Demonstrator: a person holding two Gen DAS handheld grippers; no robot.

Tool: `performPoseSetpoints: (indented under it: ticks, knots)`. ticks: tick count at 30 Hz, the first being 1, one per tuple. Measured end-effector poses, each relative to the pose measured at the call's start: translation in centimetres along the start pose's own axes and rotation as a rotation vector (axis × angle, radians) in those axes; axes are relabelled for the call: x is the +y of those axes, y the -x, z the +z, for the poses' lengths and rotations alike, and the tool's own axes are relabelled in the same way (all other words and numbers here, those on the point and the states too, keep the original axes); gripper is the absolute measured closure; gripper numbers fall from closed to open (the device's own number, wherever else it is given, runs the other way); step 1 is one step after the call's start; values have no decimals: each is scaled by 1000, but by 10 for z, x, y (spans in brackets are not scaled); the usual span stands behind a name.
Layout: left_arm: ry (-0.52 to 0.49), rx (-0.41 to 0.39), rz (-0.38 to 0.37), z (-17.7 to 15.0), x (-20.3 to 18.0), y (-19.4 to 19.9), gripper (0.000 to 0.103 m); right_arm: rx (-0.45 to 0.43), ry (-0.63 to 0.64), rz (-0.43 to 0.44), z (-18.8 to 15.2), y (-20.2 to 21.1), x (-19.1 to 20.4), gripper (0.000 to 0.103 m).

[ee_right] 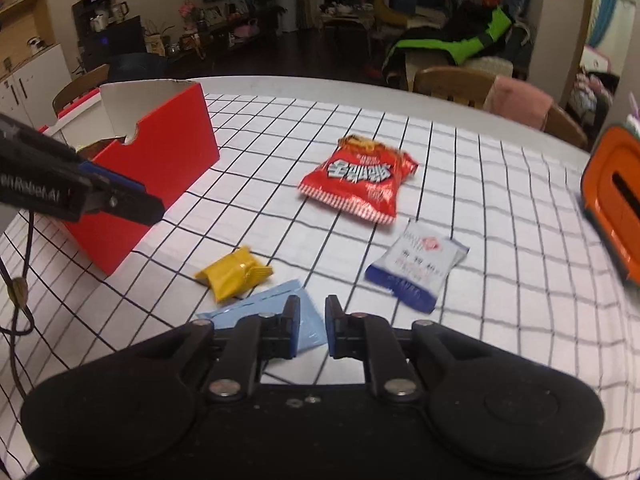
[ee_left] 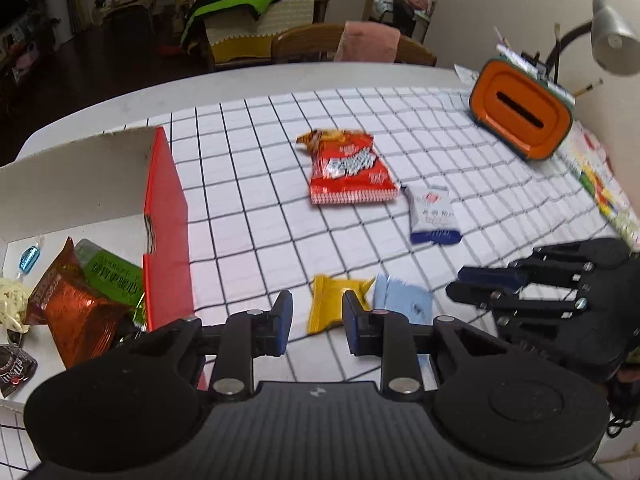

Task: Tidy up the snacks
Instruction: 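Lift and carry the yellow candy pack and blue cookie pack over the box with both tools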

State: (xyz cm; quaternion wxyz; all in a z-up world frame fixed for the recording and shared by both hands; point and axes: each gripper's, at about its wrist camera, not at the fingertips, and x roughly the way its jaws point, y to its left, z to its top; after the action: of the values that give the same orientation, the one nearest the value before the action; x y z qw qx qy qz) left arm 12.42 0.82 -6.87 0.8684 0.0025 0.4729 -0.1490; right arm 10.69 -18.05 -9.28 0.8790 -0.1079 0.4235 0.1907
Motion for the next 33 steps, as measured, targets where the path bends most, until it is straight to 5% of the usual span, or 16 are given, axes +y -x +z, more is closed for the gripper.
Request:
performPoseSetpoints:
  ticks: [6,10,11,14,19,24,33]
  knots:
    - [-46,17,-14,-7,-4,-5,73,32,-40,-1,-6,-1,14,87]
    - [-80,9,-9,-7,-9,-8,41,30,-116,22,-10,0,19,75]
    - [-84,8,-13,-6,-9,-8,39,28,-135,27,-11,1,19,63]
    - [-104,36,-19,-1,-10,-18,33,15,-159,13,-13,3,21,6]
    - [-95,110,0,10,-14,-49,29,-7,-168,-97,-17,8,23,5]
    - [-73,202,-6,13,-14,-83,29,42,-225,-106,-21,3,20,3]
    - [-12,240,-26,21,-8,-101,33,16,-240,-196,-19,-2,34,3]
